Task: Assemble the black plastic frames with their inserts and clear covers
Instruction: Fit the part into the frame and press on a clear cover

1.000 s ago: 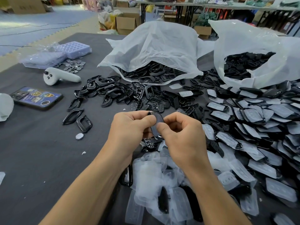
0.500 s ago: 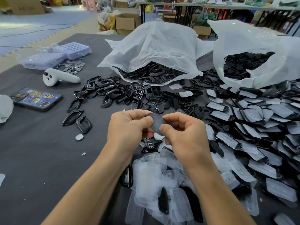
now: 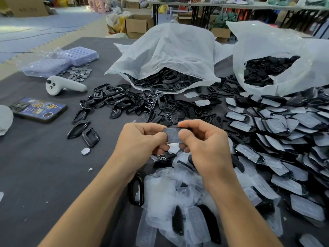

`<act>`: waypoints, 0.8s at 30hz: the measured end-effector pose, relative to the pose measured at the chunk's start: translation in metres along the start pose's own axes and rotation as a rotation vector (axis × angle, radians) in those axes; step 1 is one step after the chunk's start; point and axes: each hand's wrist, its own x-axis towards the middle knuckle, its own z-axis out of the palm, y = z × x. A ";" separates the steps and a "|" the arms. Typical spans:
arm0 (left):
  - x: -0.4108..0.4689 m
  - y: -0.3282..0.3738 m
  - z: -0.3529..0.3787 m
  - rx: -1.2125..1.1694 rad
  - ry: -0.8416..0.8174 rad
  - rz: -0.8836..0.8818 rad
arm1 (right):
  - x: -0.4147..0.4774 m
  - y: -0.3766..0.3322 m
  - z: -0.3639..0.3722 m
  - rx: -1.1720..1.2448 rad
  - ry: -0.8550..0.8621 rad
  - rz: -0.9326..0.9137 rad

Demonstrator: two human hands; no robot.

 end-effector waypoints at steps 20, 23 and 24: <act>-0.003 0.006 -0.008 0.021 -0.194 -0.054 | 0.002 0.003 -0.001 -0.014 -0.029 -0.010; -0.004 0.006 -0.006 0.024 -0.140 -0.069 | 0.001 0.003 0.001 -0.042 -0.031 -0.022; -0.003 0.006 -0.005 0.015 -0.123 -0.075 | 0.000 0.003 0.001 -0.044 -0.031 -0.024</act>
